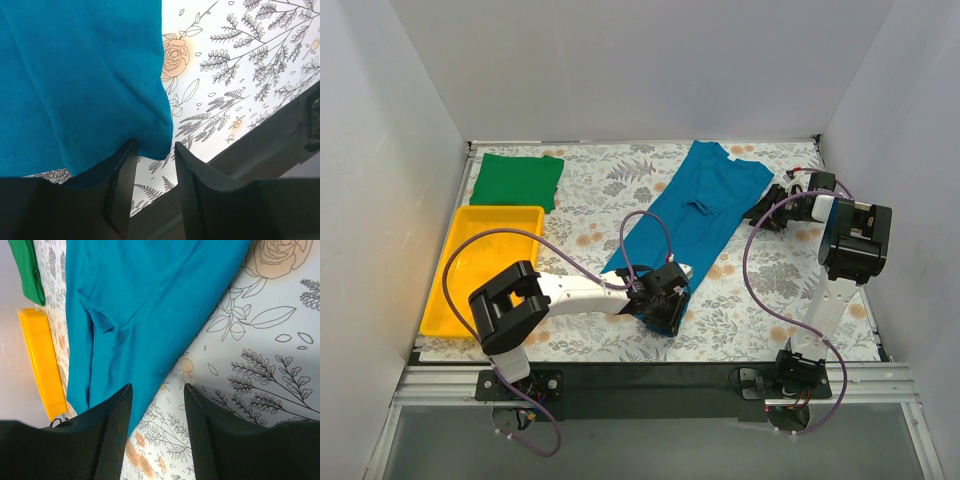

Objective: Fold and stack the t-shirts

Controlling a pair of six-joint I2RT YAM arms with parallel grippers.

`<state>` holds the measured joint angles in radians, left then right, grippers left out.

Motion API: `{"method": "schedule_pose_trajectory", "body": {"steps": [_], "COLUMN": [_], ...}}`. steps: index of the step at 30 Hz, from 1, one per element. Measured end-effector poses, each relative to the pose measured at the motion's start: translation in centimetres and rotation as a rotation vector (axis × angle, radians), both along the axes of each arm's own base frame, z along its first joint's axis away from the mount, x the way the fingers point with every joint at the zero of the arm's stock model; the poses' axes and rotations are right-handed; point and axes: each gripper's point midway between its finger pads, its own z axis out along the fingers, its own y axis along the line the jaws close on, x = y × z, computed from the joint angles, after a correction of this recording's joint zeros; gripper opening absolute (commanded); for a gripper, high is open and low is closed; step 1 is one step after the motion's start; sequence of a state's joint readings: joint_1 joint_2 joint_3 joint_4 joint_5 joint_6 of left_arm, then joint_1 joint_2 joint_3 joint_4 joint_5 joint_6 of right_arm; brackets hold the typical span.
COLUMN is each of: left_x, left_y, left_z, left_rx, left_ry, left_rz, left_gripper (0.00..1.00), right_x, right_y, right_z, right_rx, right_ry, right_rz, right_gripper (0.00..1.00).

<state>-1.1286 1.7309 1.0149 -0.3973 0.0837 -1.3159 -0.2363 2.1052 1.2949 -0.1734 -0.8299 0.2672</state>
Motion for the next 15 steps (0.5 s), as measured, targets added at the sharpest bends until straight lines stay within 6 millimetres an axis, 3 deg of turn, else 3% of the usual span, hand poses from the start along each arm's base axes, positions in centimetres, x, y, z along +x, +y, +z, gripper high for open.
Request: {"method": "schedule_pose_trajectory", "body": {"steps": [4, 9, 15], "left_x": [-0.1, 0.0, 0.0], "left_y": [-0.1, 0.0, 0.0], "left_z": [-0.1, -0.4, -0.5], "left_rx": [0.027, 0.059, 0.071], "left_ry": [-0.019, -0.042, -0.053], "left_rz": [-0.010, -0.016, -0.022], "left_gripper": [0.28, 0.11, 0.04], "right_x": [0.2, 0.5, 1.5], "right_y": [-0.1, -0.1, -0.4], "right_z": [0.0, -0.1, -0.2], "right_rx": [0.007, 0.018, 0.024], "right_ry": [0.004, 0.013, 0.024], "right_rz": [-0.005, -0.013, -0.032], "right_gripper": [0.53, 0.51, 0.45]}}
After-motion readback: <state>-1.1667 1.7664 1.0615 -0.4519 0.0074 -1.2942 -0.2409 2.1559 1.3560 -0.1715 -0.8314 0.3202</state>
